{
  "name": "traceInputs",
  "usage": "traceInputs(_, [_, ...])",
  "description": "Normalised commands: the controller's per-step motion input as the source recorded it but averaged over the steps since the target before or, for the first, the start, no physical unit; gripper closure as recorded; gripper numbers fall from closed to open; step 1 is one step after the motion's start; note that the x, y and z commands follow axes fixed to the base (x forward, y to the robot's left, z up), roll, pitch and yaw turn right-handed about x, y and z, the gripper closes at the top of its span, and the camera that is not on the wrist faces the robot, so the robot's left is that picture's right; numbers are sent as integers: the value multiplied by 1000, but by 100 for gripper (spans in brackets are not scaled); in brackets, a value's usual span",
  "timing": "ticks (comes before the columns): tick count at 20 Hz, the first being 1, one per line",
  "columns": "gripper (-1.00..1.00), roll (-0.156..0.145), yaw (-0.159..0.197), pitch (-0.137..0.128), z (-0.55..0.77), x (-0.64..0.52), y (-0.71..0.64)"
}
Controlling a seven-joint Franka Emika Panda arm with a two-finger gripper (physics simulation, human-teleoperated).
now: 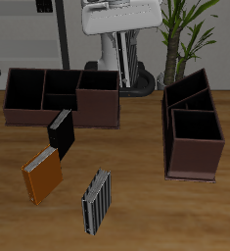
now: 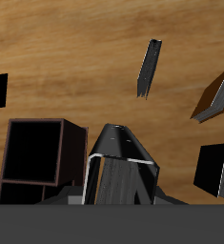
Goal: Place the left striped book into the back desk caddy's left compartment
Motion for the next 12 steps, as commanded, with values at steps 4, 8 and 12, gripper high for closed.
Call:
traceInputs(4, [100, -63, 1, -3, 64, -340, -592])
traceInputs(8, [100, -32, 7, 17, -46, -225, -411])
traceInputs(12, [100, -24, 16, 51, -222, -380, -709])
